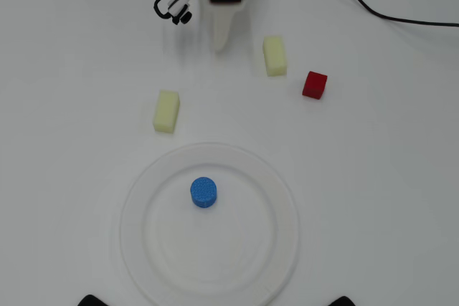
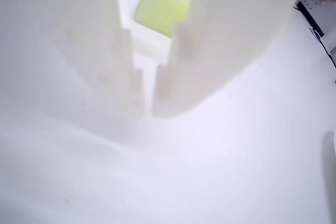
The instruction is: Grasp a blue block and put it in the dish.
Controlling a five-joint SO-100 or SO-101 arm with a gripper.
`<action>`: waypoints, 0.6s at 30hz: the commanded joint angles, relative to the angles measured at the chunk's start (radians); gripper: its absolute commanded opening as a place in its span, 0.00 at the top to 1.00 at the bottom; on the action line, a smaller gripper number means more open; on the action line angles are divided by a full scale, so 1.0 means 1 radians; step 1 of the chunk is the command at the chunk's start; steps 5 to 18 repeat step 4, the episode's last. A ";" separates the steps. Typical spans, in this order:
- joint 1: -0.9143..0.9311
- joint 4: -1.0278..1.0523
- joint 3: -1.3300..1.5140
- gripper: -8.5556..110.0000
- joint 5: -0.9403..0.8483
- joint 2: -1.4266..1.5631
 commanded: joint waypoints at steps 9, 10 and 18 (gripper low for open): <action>-0.005 0.057 0.100 0.93 0.000 0.170; -0.005 0.057 0.100 0.93 0.000 0.170; -0.005 0.057 0.100 0.93 0.000 0.170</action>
